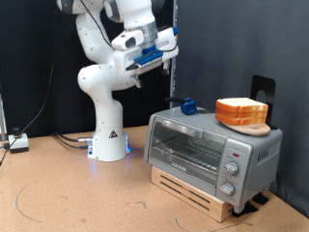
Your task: Make a piece of toast with the oven
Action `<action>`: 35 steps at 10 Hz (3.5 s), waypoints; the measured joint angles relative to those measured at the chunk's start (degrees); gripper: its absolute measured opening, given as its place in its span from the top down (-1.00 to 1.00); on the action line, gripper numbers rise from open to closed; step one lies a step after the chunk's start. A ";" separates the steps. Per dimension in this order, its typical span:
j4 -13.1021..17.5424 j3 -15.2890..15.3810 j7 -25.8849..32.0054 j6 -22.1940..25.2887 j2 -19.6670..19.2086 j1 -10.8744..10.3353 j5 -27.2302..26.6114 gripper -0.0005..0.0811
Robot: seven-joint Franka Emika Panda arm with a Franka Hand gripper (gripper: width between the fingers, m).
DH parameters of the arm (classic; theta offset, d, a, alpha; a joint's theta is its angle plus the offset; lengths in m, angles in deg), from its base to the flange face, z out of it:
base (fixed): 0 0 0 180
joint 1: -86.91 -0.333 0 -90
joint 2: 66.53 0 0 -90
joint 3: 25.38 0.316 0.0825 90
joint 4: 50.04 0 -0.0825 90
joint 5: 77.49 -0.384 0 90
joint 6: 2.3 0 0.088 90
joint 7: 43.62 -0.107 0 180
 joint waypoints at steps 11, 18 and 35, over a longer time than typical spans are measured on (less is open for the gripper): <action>-5.05 -0.71 10.53 -3.65 -2.66 -1.93 -6.89 -0.99; -11.39 1.70 10.22 -15.43 -8.00 -1.81 -5.73 -0.99; -8.47 -2.05 11.76 -21.44 -16.69 5.54 1.35 -0.99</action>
